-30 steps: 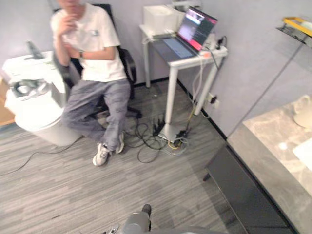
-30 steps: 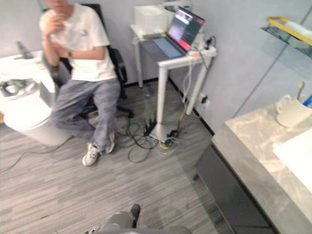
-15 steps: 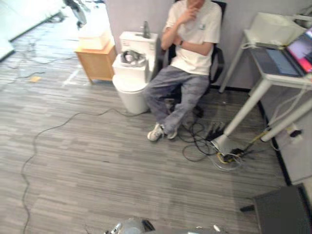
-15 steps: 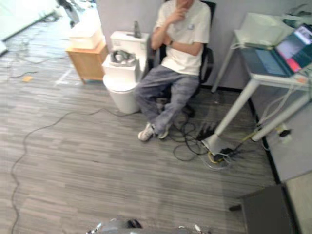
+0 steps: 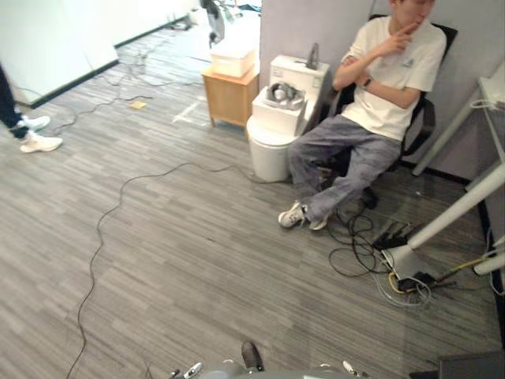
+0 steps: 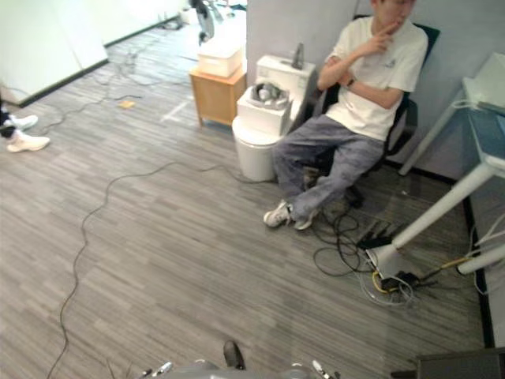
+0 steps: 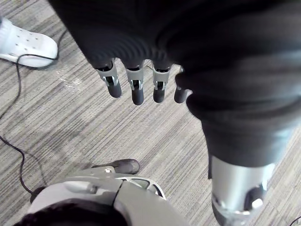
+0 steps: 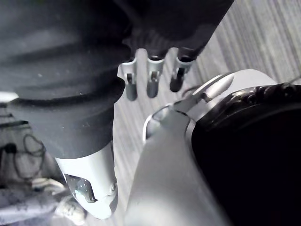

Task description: Organize washtable

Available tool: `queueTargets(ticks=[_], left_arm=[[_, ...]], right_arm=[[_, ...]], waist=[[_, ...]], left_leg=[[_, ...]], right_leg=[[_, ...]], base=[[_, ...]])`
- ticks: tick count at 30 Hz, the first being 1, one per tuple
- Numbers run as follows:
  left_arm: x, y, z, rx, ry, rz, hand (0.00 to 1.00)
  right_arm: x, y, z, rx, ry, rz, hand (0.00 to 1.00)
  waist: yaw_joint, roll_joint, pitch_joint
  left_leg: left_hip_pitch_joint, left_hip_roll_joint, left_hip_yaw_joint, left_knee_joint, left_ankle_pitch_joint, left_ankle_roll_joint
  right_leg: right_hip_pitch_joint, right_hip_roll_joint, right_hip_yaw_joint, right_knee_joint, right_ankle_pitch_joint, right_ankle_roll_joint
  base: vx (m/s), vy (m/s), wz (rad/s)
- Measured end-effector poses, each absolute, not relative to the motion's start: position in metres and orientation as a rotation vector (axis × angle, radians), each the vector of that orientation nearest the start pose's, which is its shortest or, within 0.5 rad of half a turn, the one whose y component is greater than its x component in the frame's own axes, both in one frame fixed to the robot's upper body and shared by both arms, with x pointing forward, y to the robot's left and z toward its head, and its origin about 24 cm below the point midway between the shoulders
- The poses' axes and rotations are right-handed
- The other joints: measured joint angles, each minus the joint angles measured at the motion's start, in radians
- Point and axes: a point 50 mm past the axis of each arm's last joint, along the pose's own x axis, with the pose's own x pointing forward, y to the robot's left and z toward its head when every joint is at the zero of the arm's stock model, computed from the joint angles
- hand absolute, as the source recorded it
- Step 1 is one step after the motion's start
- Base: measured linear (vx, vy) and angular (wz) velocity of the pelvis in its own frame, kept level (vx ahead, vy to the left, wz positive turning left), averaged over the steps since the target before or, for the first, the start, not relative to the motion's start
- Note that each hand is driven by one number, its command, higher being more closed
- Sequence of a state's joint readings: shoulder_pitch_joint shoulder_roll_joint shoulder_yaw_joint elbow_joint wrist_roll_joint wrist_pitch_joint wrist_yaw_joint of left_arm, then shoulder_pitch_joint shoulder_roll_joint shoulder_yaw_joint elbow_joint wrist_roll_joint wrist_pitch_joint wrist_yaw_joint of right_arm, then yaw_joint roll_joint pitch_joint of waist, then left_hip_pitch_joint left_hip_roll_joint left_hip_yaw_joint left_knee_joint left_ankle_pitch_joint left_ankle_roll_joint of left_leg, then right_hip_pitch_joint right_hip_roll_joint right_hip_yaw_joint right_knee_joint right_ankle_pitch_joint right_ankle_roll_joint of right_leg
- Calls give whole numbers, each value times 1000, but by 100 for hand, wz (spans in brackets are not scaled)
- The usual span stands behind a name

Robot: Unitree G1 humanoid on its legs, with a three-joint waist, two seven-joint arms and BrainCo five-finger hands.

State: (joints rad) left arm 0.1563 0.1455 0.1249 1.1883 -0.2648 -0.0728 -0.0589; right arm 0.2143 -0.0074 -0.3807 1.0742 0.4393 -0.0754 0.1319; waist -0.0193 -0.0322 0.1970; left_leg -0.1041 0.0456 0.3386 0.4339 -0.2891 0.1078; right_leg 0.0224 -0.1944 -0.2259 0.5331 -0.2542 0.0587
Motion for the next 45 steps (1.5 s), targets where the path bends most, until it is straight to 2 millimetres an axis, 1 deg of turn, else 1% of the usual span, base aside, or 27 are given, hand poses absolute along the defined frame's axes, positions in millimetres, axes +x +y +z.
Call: queueTargets(ticks=[1,2,3,4,5,6,7,9,13,16,17,19,20,22,24,25,26,27,28,29,31,34,37,39,41,43,45], left_arm=[[43,224,-168,-199,1185,363,0],[47,226,-167,-195,1173,360,0],[56,224,-166,-195,1156,348,0],[63,224,-165,-197,1138,345,0],[65,224,-165,-198,1134,344,0],[63,220,-167,-210,1142,345,0],[64,225,-165,-206,1138,359,0],[66,227,-164,-202,1120,361,0],[65,231,-163,-229,1103,389,0],[60,224,-164,-323,1091,444,0],[57,223,-165,-353,1091,467,0],[55,226,-164,-390,1076,508,0],[54,228,-164,-435,1058,552,0],[52,225,-165,-451,1062,563,0],[49,218,-167,-447,1090,543,0],[48,215,-168,-445,1100,531,0],[50,212,-169,-433,1109,511,0],[50,216,-168,-390,1116,489,0],[50,218,-168,-372,1118,478,0],[50,222,-167,-335,1125,446,0],[51,220,-167,-296,1142,400,0],[50,220,-168,-260,1167,370,0],[49,221,-168,-244,1178,355,0],[49,222,-168,-239,1178,355,0],[49,222,-168,-236,1178,355,0],[50,221,-168,-226,1179,344,0],[53,221,-168,-203,1177,323,0]], right_arm=[[31,-198,-171,609,1063,-609,0],[26,-194,-172,619,1081,-611,0],[16,-188,-174,636,1116,-624,0],[11,-186,-174,641,1119,-630,0],[12,-188,-173,640,1110,-628,0],[14,-195,-172,629,1096,-631,0],[10,-191,-174,630,1128,-633,0],[7,-186,-175,631,1152,-649,0],[11,-185,-176,595,1167,-604,0],[15,-193,-175,540,1168,-572,0],[16,-193,-175,539,1167,-567,0],[22,-191,-175,542,1162,-555,0],[29,-190,-175,546,1145,-545,0],[34,-190,-174,541,1139,-531,0],[35,-199,-173,529,1123,-550,0],[36,-202,-172,524,1116,-556,0],[41,-210,-171,516,1096,-573,0],[40,-206,-172,537,1098,-580,0],[40,-203,-172,548,1099,-583,0],[39,-199,-173,567,1099,-592,0],[40,-200,-173,565,1098,-591,0],[43,-200,-172,555,1097,-572,0],[45,-199,-172,555,1095,-566,0],[47,-196,-172,544,1101,-542,0],[49,-194,-172,532,1106,-514,0],[50,-195,-171,519,1098,-503,0],[51,-196,-171,520,1094,-503,0]], waist=[[23,-22,4],[24,-24,2],[23,-16,-4],[12,-33,-20],[13,-25,-17],[17,14,-4],[21,-18,0],[41,-35,-8],[39,-53,-16],[35,-24,3],[38,-22,3],[50,-53,4],[62,-58,18],[60,-70,20],[25,-19,0],[20,-2,-2],[14,24,-2],[9,17,-2],[9,5,-9],[7,-14,-19],[9,-13,-26],[9,-16,-37],[7,-17,-37],[6,-26,-35],[3,-25,-32],[1,-27,-28],[3,-20,-29]], left_leg=[[-11,-46,-44,-9,25,-11],[-12,-63,-71,-45,51,-22],[-3,-93,-128,-164,91,-30],[-13,-94,-123,-184,77,-15],[-53,-66,-124,-103,59,-3],[-65,-33,-153,-101,120,-13],[-69,-78,-194,-118,141,-29],[-81,-102,-237,-138,170,-53],[-115,-140,-341,-206,228,-111],[-120,-134,-386,-233,255,-116],[-116,-122,-364,-261,252,-114],[-120,-83,-247,-262,245,-89],[-143,-31,-81,-83,234,-75],[-110,19,46,80,200,-58],[-20,121,139,121,73,-138],[-12,134,147,103,44,-150],[-15,121,186,43,20,-114],[-2,62,160,-50,39,-83],[9,30,145,-106,62,-63],[36,-22,123,-196,116,-60],[67,-61,84,-276,160,-45],[89,-88,54,-378,232,-31],[116,-105,34,-496,306,-31],[121,-118,15,-537,333,-37],[114,-130,-15,-538,334,-36],[110,-132,-34,-538,332,-34],[111,-136,-37,-538,334,-36]], right_leg=[[-14,1,133,3,-37,-13],[-18,8,160,-5,-38,-14],[-27,45,221,-33,-33,-20],[-36,59,296,-87,-23,-22],[-40,71,321,-95,-20,-4],[-35,90,351,-109,-22,13],[-16,65,399,-128,-27,32],[-6,50,355,-168,-28,43],[13,58,210,-267,-33,48],[27,84,127,-265,2,19],[25,85,95,-259,15,1],[14,71,60,-263,41,-12],[8,36,30,-261,67,-5],[11,-4,4,-272,81,9],[6,-20,-72,-295,103,33],[3,-20,-93,-288,108,43],[-7,-16,-133,-270,105,49],[-8,-32,-150,-288,103,51],[-3,-41,-159,-301,105,49],[20,-51,-166,-338,120,29],[56,-51,-186,-379,154,31],[55,-48,-189,-385,205,43],[39,-44,-198,-381,209,43],[37,-51,-216,-374,192,66],[19,-56,-184,-315,118,84],[4,-23,-108,-302,76,73],[11,-7,-68,-314,74,70]], base=[[-18,26,48],[-38,79,101],[2,79,143],[64,11,141],[131,-29,112],[42,-106,109],[-70,-100,120],[-151,-105,101],[-179,-153,113],[-218,-177,113],[-213,-126,92],[-204,-64,50],[-198,-29,33],[-142,-5,55],[-98,153,107],[-25,272,118],[-42,271,114],[-61,258,115],[-56,193,115],[-23,124,88],[-49,112,73],[-115,50,30],[-176,-24,18],[-192,-53,28],[-192,-56,43],[-108,-32,51],[-16,6,59]])
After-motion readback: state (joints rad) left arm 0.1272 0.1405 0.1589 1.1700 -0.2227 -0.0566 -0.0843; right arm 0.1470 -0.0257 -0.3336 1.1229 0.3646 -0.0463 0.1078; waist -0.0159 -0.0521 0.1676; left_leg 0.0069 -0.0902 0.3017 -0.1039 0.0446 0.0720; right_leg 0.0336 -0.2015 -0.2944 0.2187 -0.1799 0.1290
